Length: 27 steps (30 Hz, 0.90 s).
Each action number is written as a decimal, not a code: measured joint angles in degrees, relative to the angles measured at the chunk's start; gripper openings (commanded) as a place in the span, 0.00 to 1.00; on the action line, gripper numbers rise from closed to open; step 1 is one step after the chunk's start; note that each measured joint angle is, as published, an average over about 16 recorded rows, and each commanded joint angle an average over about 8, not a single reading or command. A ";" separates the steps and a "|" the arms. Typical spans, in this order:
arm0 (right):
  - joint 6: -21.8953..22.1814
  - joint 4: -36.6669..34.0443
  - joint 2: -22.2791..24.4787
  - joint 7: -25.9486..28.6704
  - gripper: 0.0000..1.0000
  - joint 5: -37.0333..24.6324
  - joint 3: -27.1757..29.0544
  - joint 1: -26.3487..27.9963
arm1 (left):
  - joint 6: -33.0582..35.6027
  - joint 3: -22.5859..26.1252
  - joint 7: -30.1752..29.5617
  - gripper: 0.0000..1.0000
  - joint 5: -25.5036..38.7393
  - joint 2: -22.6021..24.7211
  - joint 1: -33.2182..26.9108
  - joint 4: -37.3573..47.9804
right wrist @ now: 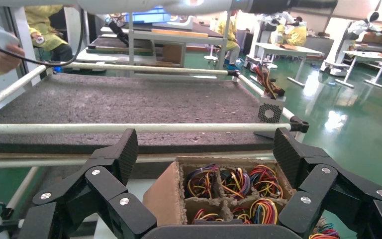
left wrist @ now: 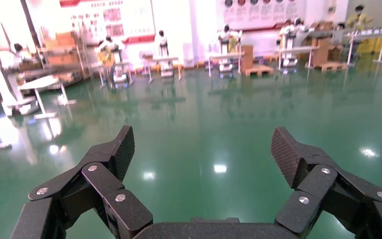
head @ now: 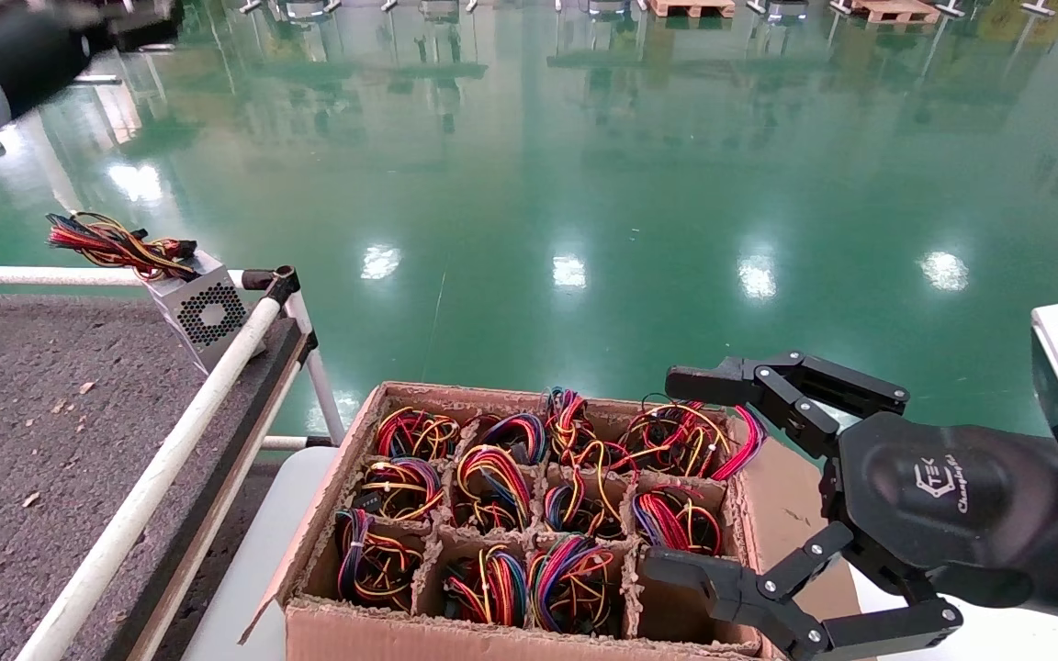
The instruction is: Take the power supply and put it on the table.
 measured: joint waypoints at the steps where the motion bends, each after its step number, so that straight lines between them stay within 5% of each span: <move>1: 0.00 0.00 0.00 0.00 1.00 0.00 0.00 0.00 | 0.10 0.22 -0.33 1.00 0.33 0.10 -0.65 -0.19; 12: 0.01 -0.01 0.01 0.00 1.00 0.00 0.00 -0.01 | 5.02 0.63 -4.33 1.00 2.60 -0.88 -3.33 -4.39; 27: 0.01 -0.02 0.01 0.00 1.00 0.00 0.00 -0.02 | 17.67 -5.22 -10.78 1.00 3.61 -8.06 8.13 -20.72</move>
